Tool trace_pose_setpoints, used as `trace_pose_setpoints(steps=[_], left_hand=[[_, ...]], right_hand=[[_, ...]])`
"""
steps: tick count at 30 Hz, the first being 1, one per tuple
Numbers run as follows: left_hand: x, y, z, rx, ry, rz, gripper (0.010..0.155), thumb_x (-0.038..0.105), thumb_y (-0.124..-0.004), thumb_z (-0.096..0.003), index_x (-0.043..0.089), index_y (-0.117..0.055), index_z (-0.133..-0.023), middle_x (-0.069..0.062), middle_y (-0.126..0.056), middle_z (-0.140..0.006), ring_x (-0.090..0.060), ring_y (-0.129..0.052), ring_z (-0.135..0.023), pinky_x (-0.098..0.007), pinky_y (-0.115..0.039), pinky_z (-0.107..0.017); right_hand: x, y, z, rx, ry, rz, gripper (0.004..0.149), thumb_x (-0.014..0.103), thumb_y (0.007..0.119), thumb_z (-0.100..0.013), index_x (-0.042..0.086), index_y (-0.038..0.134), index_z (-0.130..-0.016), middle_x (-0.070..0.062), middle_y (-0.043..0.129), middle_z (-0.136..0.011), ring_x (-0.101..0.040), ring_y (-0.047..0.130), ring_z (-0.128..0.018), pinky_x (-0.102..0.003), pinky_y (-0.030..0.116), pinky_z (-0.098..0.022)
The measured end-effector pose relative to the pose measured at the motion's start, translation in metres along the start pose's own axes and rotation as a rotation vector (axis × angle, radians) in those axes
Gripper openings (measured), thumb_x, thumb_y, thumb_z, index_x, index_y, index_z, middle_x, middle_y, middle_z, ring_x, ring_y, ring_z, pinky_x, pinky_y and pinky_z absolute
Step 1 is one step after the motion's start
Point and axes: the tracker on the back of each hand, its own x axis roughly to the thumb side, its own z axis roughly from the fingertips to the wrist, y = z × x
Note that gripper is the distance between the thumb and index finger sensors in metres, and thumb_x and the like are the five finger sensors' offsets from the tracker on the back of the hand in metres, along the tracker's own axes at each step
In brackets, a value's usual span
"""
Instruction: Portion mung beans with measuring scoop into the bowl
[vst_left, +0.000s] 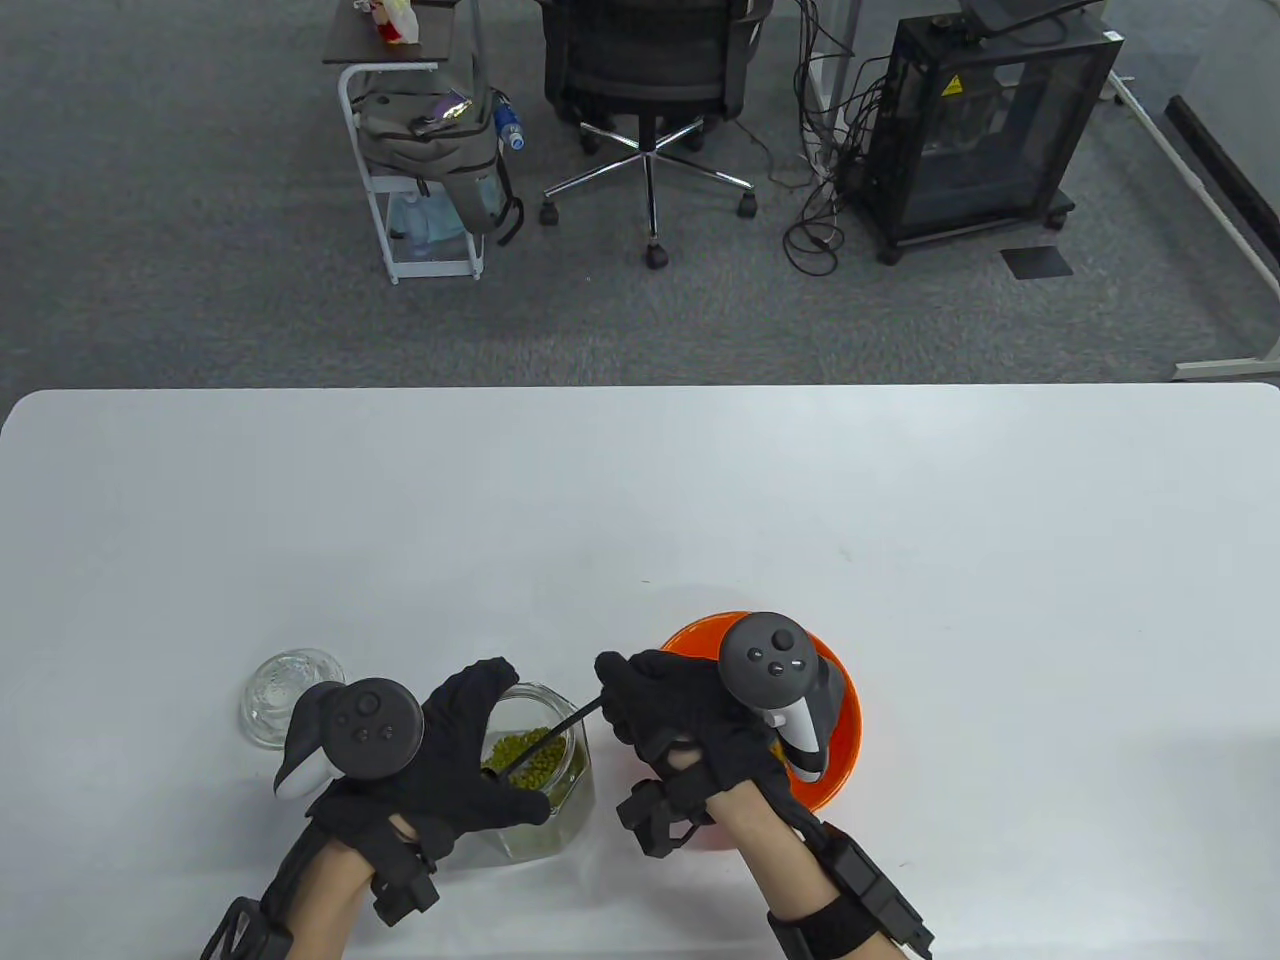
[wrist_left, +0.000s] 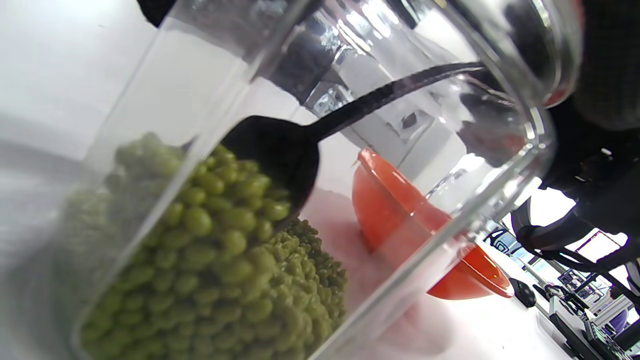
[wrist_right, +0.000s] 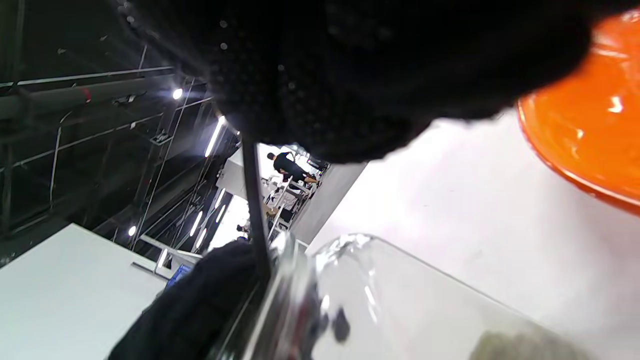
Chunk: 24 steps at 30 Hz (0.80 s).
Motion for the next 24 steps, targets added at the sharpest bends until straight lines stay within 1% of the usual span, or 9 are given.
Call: trace_pose_setpoints(steps=[3,8,12,24], left_hand=[[0.000,0.000,0.000,0.000,0.000,0.000,0.125,0.082,-0.089,-0.0387,0.000,-0.025,-0.109,-0.031,-0.034,-0.114,-0.061,-0.051,-0.103,-0.068,-0.057,-0.074],[0.000,0.000,0.000,-0.001,0.001,0.000,0.126,0.082,-0.089,-0.0388,0.000,-0.025,-0.109,-0.031,-0.034,-0.114,-0.061,-0.051,-0.104,-0.068,-0.057,-0.073],[0.000,0.000,0.000,-0.001,0.001,0.000,0.125,0.082,-0.089,-0.0387,0.000,-0.025,-0.109,-0.031,-0.034,-0.114,-0.061,-0.051,-0.103,-0.068,-0.057,-0.073],[0.000,0.000,0.000,-0.002,0.002,0.000,0.125,0.082,-0.089,-0.0386,0.001,-0.025,-0.109,-0.031,-0.034,-0.114,-0.061,-0.051,-0.104,-0.068,-0.057,-0.073]], right_hand=[[-0.003,-0.005,0.002,-0.010,0.001,-0.022,0.045,0.045,0.080,-0.048,0.006,0.102,-0.050,-0.015,0.105,-0.036,-0.020,0.101,-0.010,-0.032,0.088,-0.007],[-0.007,-0.014,0.007,-0.065,-0.007,-0.023,0.044,0.045,0.080,-0.048,0.007,0.102,-0.050,-0.014,0.105,-0.036,-0.019,0.101,-0.010,-0.032,0.088,-0.007],[-0.012,-0.017,0.009,-0.066,0.004,-0.045,0.044,0.045,0.080,-0.048,0.007,0.102,-0.049,-0.014,0.105,-0.036,-0.019,0.101,-0.009,-0.032,0.088,-0.007],[-0.020,-0.032,0.012,-0.113,0.027,-0.100,0.044,0.045,0.080,-0.048,0.007,0.102,-0.049,-0.014,0.105,-0.035,-0.019,0.101,-0.009,-0.032,0.088,-0.007]])
